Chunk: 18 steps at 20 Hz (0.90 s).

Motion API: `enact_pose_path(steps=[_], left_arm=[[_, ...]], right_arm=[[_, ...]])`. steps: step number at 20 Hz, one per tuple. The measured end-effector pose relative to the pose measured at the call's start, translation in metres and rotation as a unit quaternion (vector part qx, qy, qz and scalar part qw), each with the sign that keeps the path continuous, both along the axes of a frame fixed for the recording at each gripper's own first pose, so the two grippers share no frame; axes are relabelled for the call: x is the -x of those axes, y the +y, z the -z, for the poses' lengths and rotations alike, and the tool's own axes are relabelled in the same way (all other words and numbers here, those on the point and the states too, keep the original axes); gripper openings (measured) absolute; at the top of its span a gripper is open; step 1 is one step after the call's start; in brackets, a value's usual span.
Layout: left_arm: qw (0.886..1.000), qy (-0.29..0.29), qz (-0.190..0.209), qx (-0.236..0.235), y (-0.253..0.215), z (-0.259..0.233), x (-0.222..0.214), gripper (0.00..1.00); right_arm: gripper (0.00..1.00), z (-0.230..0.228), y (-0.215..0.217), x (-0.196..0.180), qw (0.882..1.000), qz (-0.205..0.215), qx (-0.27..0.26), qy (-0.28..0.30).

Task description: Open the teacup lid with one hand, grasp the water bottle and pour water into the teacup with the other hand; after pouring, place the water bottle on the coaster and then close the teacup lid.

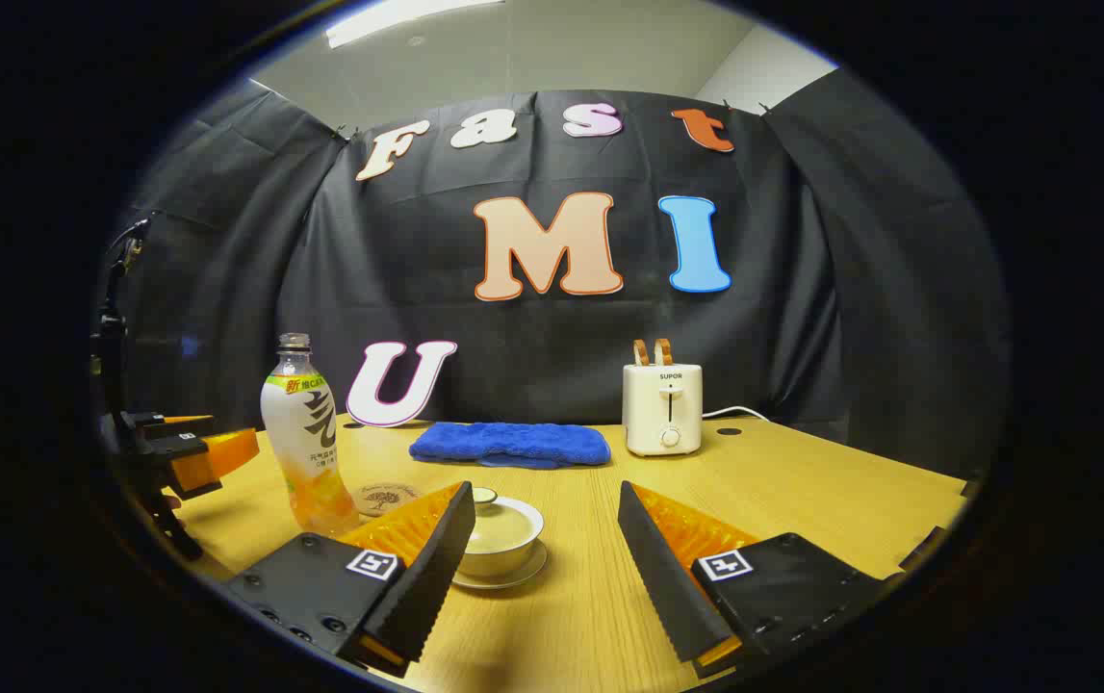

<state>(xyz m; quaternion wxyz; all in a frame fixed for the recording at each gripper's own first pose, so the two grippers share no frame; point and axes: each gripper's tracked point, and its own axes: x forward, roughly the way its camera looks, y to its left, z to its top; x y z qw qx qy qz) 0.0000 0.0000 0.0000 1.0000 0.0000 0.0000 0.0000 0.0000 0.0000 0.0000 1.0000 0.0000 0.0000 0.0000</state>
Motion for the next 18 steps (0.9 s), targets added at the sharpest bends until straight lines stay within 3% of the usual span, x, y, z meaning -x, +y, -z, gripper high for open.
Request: enact_pose_path(steps=[18], left_arm=[[1.000, 0.001, 0.001, 0.001, -0.0003, 0.0005, -0.0004, 0.94]], right_arm=[[0.96, 0.0003, -0.0012, -0.0003, 1.000, 0.004, 0.000, 0.000]])
